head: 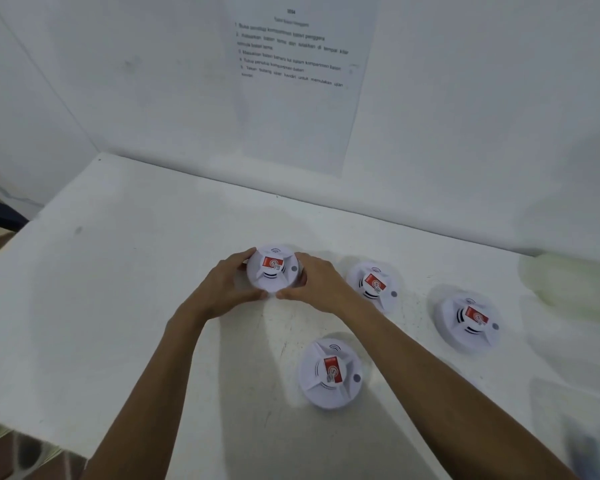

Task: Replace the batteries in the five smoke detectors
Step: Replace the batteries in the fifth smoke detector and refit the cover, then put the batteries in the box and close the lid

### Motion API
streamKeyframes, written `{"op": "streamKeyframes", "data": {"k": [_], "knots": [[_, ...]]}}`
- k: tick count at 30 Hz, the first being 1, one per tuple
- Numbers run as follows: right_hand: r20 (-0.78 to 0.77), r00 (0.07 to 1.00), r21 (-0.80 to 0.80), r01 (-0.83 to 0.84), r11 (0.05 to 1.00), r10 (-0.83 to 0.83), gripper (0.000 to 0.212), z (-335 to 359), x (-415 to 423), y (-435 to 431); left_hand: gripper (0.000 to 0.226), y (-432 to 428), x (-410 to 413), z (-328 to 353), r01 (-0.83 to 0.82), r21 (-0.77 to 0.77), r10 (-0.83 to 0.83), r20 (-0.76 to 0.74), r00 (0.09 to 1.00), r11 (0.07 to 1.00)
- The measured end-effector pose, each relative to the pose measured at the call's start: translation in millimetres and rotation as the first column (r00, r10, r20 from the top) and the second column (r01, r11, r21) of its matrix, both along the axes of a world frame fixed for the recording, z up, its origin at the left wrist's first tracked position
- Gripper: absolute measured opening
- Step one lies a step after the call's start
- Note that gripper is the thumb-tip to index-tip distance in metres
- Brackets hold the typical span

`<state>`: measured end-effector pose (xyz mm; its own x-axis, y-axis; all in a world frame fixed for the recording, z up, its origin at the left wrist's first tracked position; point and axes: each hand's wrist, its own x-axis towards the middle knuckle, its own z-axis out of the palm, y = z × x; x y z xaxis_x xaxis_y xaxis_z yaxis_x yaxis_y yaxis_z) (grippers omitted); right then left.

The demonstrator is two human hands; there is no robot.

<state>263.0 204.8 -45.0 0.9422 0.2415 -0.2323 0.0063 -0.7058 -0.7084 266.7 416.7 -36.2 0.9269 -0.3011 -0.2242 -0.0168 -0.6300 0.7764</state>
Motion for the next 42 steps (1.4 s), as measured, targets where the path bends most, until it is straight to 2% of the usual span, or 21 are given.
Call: {"op": "streamKeyframes", "data": {"k": [4, 7, 10, 13, 17, 21, 27, 31, 34, 37, 40, 42], "knots": [[-0.032, 0.999, 0.019, -0.006, 1.0, 0.007, 0.061, 7, -4, -1, 0.089, -2, -5, 4, -0.017, 0.019, 0.017, -0.004, 1.0, 1.0], [-0.08, 0.997, 0.049, -0.007, 0.999, 0.01, 0.074, 20, -12, -6, 0.084, -12, -12, 12, -0.034, 0.041, 0.033, 0.013, 0.999, 0.999], [-0.089, 0.996, 0.041, -0.012, 0.999, 0.016, 0.071, 32, -29, -18, 0.075, -23, -24, 23, -0.029, 0.114, 0.014, 0.132, 0.991, 0.993], [-0.089, 0.995, 0.055, 0.049, 0.997, -0.044, 0.064, 39, -50, -41, 0.07, -31, -36, 26, -0.061, 0.165, 0.015, 0.266, 0.964, 0.984], [-0.034, 0.991, 0.115, 0.131, 0.985, -0.128, 0.049, 59, -79, -88, 0.062, -69, -49, 35, -0.076, 0.084, 0.045, 0.322, 0.946, 0.994], [0.028, 0.972, 0.127, 0.227, 0.966, -0.232, 0.038, 83, -109, -153, 0.058, -138, -60, 52, 0.028, -0.043, -0.014, 0.311, 0.95, 0.999], [0.101, 0.903, 0.117, 0.405, 0.907, -0.417, 0.032, 112, -147, -274, 0.054, -269, -75, 67, 0.209, -0.146, -0.156, 0.309, 0.938, 0.967], [0.134, 0.847, 0.078, 0.509, 0.857, -0.515, 0.032, 116, -161, -357, 0.051, -361, -79, 65, 0.25, -0.179, -0.203, 0.244, 0.948, 0.952], [0.13, 0.825, 0.03, 0.551, 0.834, -0.55, 0.036, 105, -163, -416, 0.052, -422, -77, 56, 0.232, -0.11, -0.201, 0.238, 0.95, 0.966], [0.115, 0.813, -0.079, 0.581, 0.81, -0.571, 0.043, 88, -158, -465, 0.055, -469, -68, 40, 0.208, 0.032, -0.21, 0.213, 0.954, 0.978], [0.09, 0.816, -0.223, 0.576, 0.787, -0.571, 0.05, 69, -153, -500, 0.061, -500, -59, 22, 0.205, 0.205, -0.233, 0.125, 0.964, 0.957], [0.049, 0.822, -0.263, 0.559, 0.787, -0.567, 0.052, 58, -151, -513, 0.062, -515, -58, 14, 0.204, 0.272, -0.229, 0.063, 0.971, 0.94]]}}
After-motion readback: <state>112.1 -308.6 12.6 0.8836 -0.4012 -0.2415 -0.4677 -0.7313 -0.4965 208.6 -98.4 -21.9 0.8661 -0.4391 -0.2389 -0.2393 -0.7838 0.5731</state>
